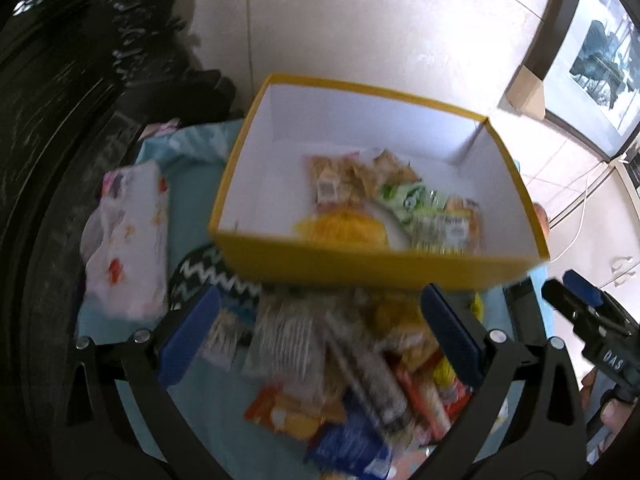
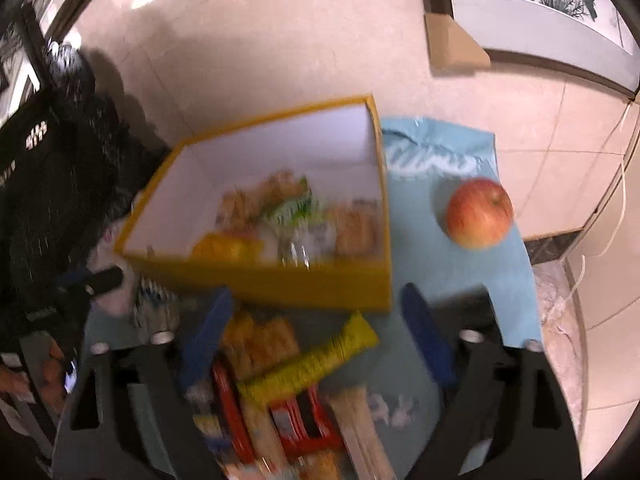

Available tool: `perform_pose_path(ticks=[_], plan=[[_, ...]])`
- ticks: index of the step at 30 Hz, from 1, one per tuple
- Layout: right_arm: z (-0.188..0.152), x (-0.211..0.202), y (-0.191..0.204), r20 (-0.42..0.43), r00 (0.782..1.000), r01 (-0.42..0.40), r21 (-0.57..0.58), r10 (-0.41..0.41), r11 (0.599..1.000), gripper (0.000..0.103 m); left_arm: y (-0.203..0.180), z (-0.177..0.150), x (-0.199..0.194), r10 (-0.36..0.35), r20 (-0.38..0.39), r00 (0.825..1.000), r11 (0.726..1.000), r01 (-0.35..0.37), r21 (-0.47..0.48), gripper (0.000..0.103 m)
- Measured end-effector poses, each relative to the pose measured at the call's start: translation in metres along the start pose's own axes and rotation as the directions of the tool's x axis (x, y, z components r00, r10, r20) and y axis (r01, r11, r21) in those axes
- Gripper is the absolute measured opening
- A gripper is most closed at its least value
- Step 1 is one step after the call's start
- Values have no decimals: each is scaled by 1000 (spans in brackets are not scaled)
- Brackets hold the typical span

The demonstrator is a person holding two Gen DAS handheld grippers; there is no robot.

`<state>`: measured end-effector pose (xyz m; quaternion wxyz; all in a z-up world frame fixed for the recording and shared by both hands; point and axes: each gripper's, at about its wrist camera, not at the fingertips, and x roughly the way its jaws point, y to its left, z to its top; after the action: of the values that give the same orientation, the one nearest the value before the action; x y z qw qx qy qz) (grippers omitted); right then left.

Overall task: Organize snacks
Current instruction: 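Carry both packets over the yellow box and open both grippers, then grasp the clear rice-cake bar with the right gripper while the left grasps the blue bag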

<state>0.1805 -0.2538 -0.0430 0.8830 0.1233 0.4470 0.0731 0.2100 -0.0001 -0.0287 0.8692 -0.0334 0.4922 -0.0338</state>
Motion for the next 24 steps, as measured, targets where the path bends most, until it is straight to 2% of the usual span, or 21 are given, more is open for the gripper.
perform_pose_path(ticks=[11, 20, 24], plan=[[-72, -11, 10, -144, 988, 44, -62, -53, 997, 96, 20, -81, -22, -29, -93, 995, 996, 22, -82, 101], [-97, -16, 16, -210, 972, 91, -68, -103, 994, 96, 23, -112, -27, -57, -126, 990, 997, 49, -67, 101], [-106, -14, 15, -216, 964, 141, -67, -152, 988, 96, 19, -127, -19, -57, -158, 986, 998, 51, -41, 101]])
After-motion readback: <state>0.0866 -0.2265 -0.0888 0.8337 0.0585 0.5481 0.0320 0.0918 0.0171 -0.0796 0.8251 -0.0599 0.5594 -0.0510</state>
